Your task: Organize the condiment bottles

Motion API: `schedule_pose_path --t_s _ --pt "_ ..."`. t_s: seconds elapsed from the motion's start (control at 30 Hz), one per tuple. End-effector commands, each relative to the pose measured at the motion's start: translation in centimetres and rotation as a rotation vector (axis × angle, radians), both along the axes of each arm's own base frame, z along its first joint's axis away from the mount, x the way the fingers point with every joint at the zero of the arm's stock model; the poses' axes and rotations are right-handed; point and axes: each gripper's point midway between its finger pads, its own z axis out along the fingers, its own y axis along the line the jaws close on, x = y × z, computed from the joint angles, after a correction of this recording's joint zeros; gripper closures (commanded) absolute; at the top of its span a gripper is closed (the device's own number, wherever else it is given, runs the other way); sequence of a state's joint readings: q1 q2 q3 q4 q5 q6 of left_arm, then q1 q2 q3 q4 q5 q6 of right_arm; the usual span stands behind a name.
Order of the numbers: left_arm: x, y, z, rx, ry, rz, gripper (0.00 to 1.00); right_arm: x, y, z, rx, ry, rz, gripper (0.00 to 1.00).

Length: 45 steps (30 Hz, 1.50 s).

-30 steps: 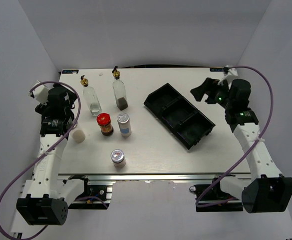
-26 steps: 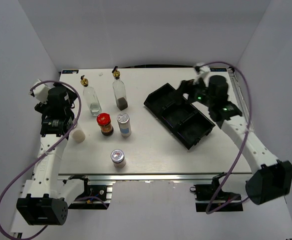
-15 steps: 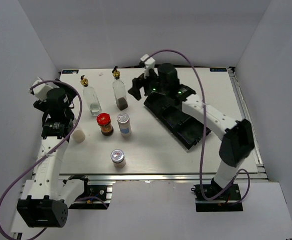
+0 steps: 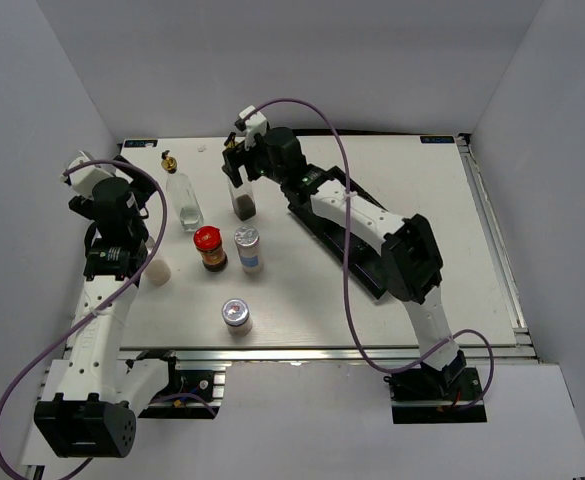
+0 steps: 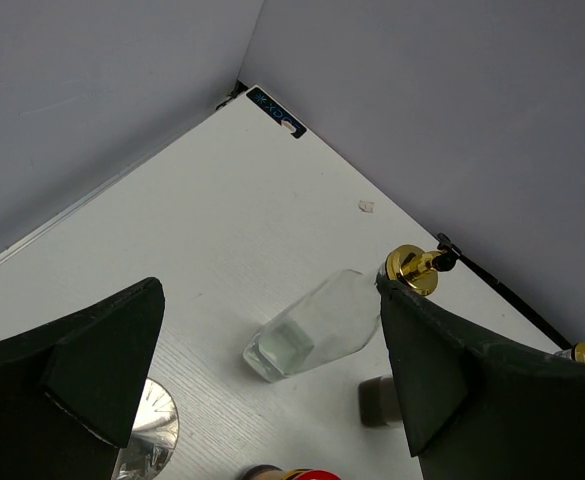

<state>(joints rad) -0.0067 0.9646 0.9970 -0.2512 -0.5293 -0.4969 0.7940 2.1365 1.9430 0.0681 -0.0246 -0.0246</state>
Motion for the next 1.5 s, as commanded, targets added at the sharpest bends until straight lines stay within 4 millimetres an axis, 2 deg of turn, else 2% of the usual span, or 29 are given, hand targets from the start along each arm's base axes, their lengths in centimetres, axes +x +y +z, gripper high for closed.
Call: schedule_pose_path --t_s 0.0,0.03,0.07,0.13,0.17,0.23,0.37,0.43,0.53,0.63,0.67,0.7,0.77,0.83,0.97,1.07,1.2,1.23,1.3,1.33,1.37,1.4,1.47 --pt "0.0 -0.3 0.8 0.002 -0.036 -0.023 0.02 2.7 0.7 4.2 0.125 -0.123 -0.095 0.11" --pt "0.0 -0.3 0.8 0.001 -0.036 -0.026 0.02 3.1 0.9 5.3 0.152 -0.138 -0.106 0.11" --pt "0.0 -0.3 0.8 0.002 -0.036 -0.026 0.02 3.7 1.3 4.0 0.143 -0.131 -0.119 0.11" --pt "-0.1 -0.2 0.6 0.003 -0.033 -0.02 0.02 4.3 1.8 4.9 0.176 -0.164 -0.122 0.11" --pt "-0.1 -0.2 0.7 0.003 -0.034 -0.019 0.02 4.7 2.2 4.1 0.171 -0.168 -0.12 0.11" --pt "-0.1 0.0 0.4 0.003 -0.029 -0.008 0.02 5.2 2.4 4.1 0.183 -0.182 -0.133 0.11" --pt "-0.3 0.2 0.3 0.003 -0.021 0.008 0.02 6.6 1.7 4.1 0.239 -0.218 -0.217 0.17" --pt "-0.4 0.3 0.2 0.004 -0.019 0.012 0.02 6.4 2.0 4.4 0.263 -0.236 -0.2 0.21" --pt "-0.7 0.6 0.1 0.006 -0.022 0.031 0.02 6.1 2.8 4.8 0.275 -0.261 -0.16 0.39" --pt "-1.1 1.3 0.0 0.014 -0.012 0.074 0.02 5.7 2.9 5.4 0.267 -0.285 -0.14 0.63" --pt "-1.2 1.4 0.0 0.016 -0.01 0.083 0.02 5.4 2.7 6.4 0.277 -0.297 -0.134 0.79" --pt "-1.3 1.5 0.1 0.017 -0.012 0.089 0.02 5.2 2.6 6.9 0.28 -0.307 -0.132 0.89" --pt "-1.3 1.4 0.3 0.016 -0.016 0.085 0.02 4.4 2.0 9.0 0.29 -0.351 -0.123 1.0" --pt "-1.4 1.4 0.4 0.014 -0.022 0.081 0.02 4.0 1.5 11.1 0.306 -0.385 -0.128 1.0" --pt "-1.4 1.3 0.8 0.013 -0.026 0.079 0.02 2.4 -0.3 17.1 0.331 -0.476 -0.125 1.0" --pt "-1.6 1.2 0.9 0.009 -0.033 0.072 0.02 1.4 -2.2 20.0 0.33 -0.503 -0.121 1.0" --pt "-1.6 1.1 0.9 0.006 -0.043 0.063 0.02 0.2 -4.3 21.6 0.297 -0.529 -0.086 1.0" --pt "-1.6 1.0 0.9 0.006 -0.044 0.06 0.02 0.0 -5.5 22.7 0.299 -0.546 -0.094 1.0" --pt "-1.7 1.1 1.0 0.01 -0.037 0.061 0.02 0.4 -6.8 22.6 0.276 -0.533 -0.105 1.0" --pt "-1.7 1.1 0.9 0.011 -0.033 0.061 0.02 0.0 -7.3 23.4 0.272 -0.541 -0.083 1.0" --pt "-1.8 1.1 1.1 0.012 -0.035 0.064 0.02 -0.4 -7.5 23.6 0.266 -0.542 -0.045 1.0" --pt "-1.8 1.1 1.1 0.013 -0.032 0.062 0.02 0.1 -8.4 23.1 0.245 -0.531 -0.032 1.0" --pt "-1.8 1.0 1.1 0.018 -0.031 0.052 0.02 -0.7 -9.4 23.9 0.25 -0.541 0.012 1.0"
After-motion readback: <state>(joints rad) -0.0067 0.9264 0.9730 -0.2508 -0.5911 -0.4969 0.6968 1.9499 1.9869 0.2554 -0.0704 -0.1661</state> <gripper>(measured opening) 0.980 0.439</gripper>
